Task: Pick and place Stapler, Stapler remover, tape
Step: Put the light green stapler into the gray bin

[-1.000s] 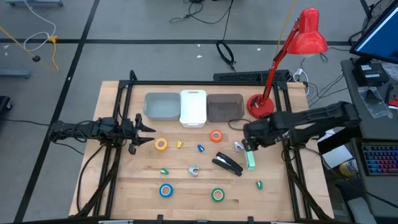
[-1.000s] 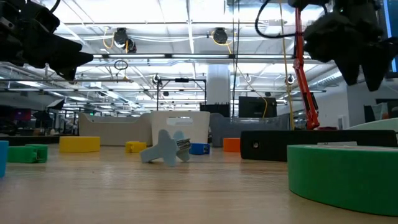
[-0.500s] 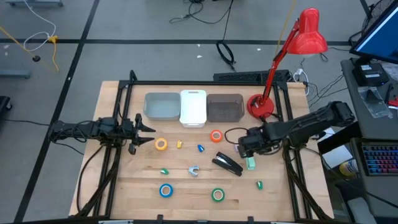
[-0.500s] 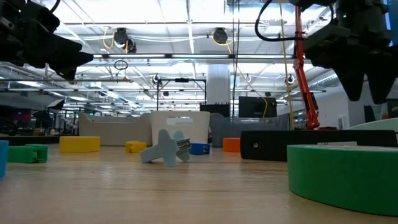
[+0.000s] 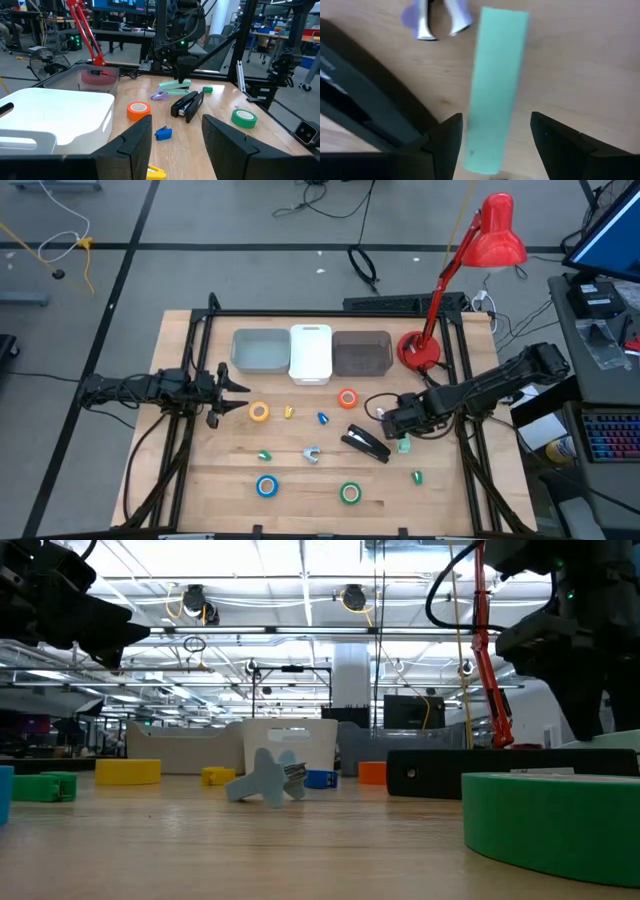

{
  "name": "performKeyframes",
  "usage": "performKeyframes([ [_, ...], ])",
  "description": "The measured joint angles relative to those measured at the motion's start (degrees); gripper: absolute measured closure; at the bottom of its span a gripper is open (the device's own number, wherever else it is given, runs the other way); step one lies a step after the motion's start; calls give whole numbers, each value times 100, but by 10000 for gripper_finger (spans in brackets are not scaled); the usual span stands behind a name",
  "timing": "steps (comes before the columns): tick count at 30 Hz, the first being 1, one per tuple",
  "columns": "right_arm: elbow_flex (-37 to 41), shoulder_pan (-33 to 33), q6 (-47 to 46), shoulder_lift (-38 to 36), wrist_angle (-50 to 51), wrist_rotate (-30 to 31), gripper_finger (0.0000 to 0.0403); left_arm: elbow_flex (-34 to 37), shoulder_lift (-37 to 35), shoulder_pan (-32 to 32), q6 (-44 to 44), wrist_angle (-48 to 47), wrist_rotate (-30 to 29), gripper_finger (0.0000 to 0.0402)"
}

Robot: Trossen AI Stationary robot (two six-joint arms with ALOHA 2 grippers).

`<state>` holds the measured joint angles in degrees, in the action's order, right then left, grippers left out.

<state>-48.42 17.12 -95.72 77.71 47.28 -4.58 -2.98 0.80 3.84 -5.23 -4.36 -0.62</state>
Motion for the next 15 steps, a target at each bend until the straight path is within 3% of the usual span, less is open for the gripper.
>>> performKeyframes([
  [5, 250, 73, -135, 0, -603, -10, 172, 0, 0, -1, -4, -2, 2, 224],
  [15, 690, 251, -564, -2, -764, -337, 175, 0, 0, -2, -22, 0, 2, 224],
])
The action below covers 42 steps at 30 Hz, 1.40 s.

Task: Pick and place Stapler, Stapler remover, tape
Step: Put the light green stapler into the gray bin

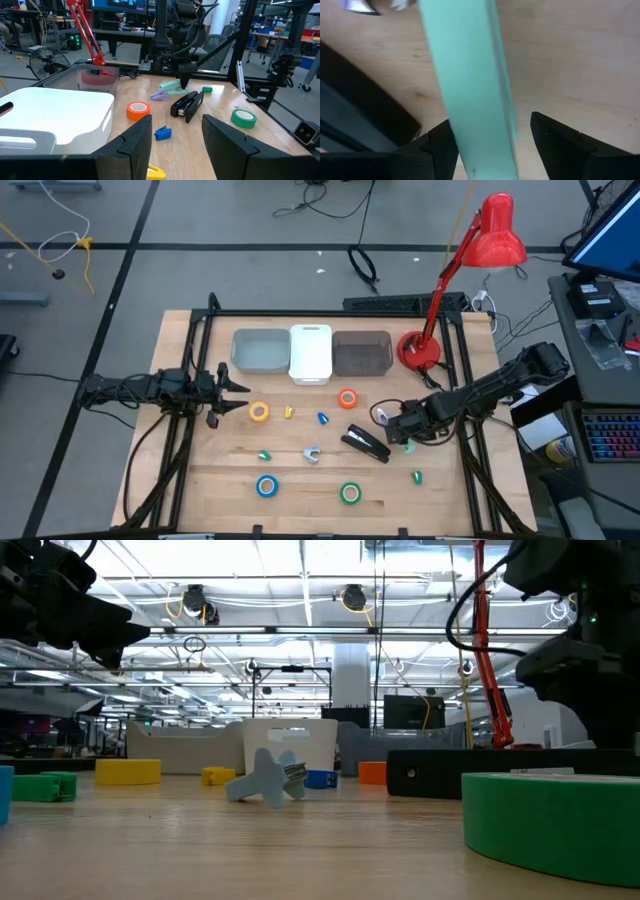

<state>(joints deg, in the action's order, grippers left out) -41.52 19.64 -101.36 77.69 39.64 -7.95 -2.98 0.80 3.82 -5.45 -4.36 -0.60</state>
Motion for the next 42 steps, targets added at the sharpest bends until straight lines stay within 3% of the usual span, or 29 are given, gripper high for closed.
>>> performKeyframes([
  [12, 592, -2, 2, -28, -1333, -159, 175, 0, 0, 1, 2, 0, 1, 224],
  [22, 617, -7, 53, -88, -1299, -242, 175, 0, 0, 1, 4, 10, 2, 224],
  [31, 623, -5, 802, -83, -1290, -266, 179, 0, 0, 2, 9, 11, 2, 224],
  [42, 623, -9, 660, -79, -1220, -249, 179, 2, 0, 0, 16, 11, 2, 224],
])
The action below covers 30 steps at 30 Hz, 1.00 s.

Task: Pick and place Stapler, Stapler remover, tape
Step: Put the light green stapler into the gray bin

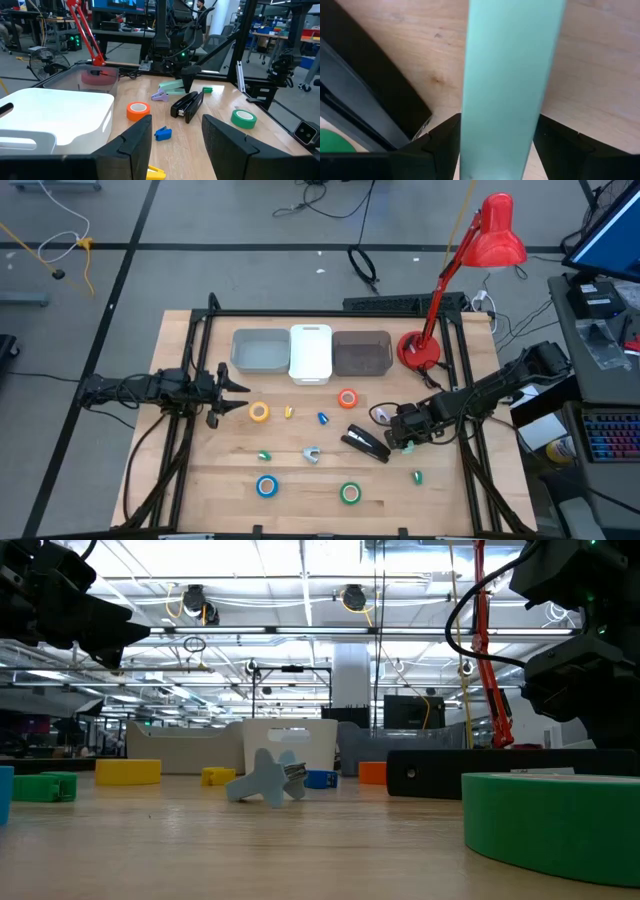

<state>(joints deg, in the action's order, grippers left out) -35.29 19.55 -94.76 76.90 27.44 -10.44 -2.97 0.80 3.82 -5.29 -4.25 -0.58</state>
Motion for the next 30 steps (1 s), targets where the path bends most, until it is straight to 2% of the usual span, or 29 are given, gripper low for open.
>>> performKeyframes([
  [5, 0, -2, -72, 0, 66, -4, 193, 0, 0, 1, -1, 2, 0, 224],
  [16, 4, -2, 98, 0, 135, -34, 284, 0, -2, 2, -177, 426, 0, 224],
  [22, 4, 2, 159, -115, 190, -39, 285, 0, -2, 1, -672, 646, 2, 224],
  [30, 31, 7, 177, -832, 756, -30, 297, 1, -2, 1, -1479, 1127, 2, 224],
])
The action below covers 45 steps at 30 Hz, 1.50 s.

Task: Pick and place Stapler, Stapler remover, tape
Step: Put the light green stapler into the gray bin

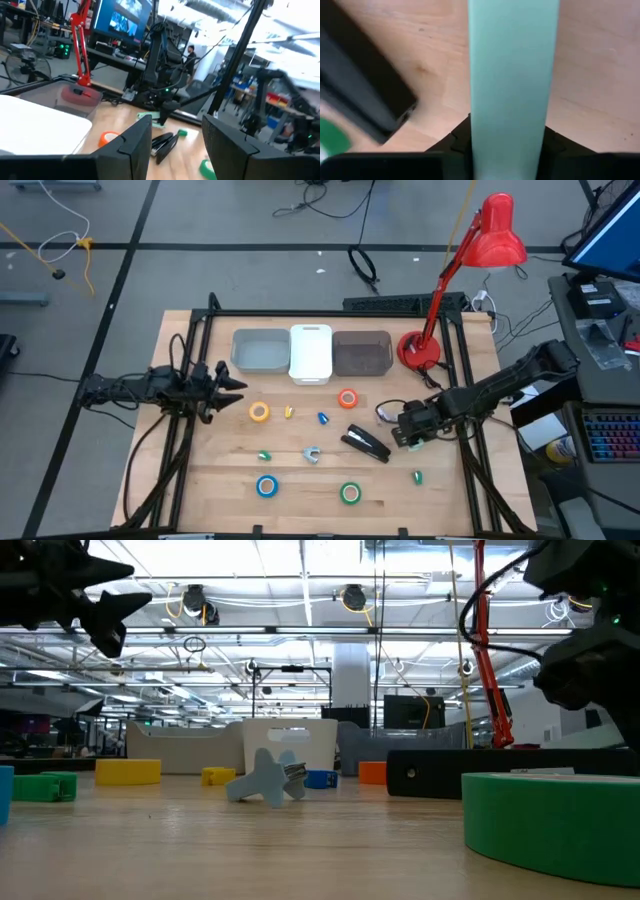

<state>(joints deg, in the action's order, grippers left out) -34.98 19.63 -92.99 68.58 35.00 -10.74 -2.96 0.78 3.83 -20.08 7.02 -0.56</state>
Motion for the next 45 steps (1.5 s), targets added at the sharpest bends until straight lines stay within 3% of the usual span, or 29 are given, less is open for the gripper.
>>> performKeyframes([
  [9, -9, -1, 238, -646, 22, 28, 298, 2, 2, -1, -138, 727, -12, 224],
  [16, -11, -10, 587, -700, -626, 177, 298, 2, 18, -1, -142, 1043, -1078, 224],
  [22, -287, -52, 992, -643, -1006, 767, 298, 2, 382, 1, -569, 1035, -1197, 224],
  [34, -1770, -980, 3452, 91, -980, 1723, 298, -48, 2091, 1, -726, 2781, -1171, 224],
  [45, -3176, -1406, 5899, 1572, -983, 2918, 298, -1683, 3988, 3, 28, 2276, -962, 224],
])
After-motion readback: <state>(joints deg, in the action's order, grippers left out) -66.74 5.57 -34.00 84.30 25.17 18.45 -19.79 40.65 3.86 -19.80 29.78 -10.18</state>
